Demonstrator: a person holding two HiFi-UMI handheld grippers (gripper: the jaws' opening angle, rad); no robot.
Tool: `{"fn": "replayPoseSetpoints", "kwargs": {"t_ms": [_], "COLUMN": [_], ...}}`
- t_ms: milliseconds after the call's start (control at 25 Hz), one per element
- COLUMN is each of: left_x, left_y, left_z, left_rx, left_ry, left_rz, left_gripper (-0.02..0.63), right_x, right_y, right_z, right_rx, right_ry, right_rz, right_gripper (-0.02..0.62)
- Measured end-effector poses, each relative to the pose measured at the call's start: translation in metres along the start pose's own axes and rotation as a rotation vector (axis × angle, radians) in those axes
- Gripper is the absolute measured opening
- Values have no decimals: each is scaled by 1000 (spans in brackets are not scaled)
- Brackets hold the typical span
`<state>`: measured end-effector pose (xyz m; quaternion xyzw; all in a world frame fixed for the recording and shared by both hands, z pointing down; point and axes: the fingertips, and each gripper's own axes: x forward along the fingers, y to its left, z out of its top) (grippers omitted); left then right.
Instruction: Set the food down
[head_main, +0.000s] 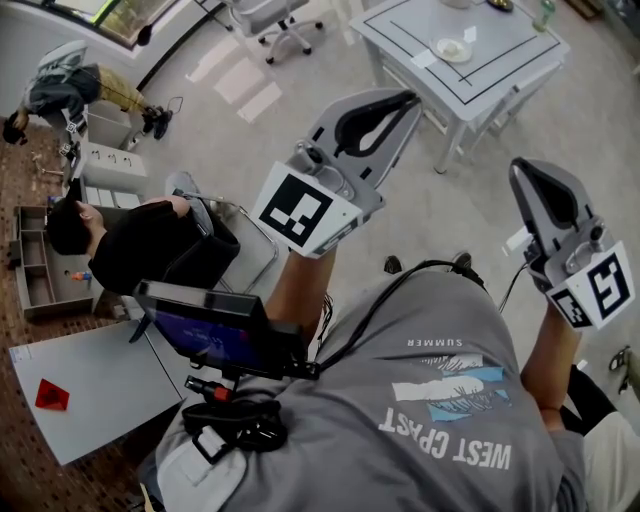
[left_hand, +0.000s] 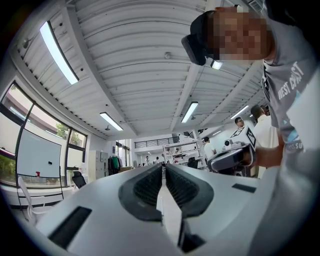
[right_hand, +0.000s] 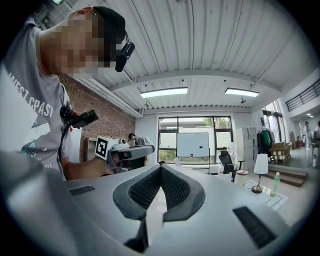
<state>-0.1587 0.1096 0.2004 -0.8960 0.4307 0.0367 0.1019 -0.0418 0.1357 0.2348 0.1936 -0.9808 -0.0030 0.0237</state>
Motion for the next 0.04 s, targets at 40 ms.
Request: {"fn": "replayPoseSetpoints", "kwargs": {"t_ms": [40], "left_x": [0], "left_y": [1], "left_z": [2], "left_rx": [0], "left_ry": [-3], "left_rz": [2], "left_gripper": [31], "right_x": [1], "right_y": [0], "right_z": [1], "right_rx": [1], "right_ry": [1], "right_rz": [1], "right_gripper": [6]}}
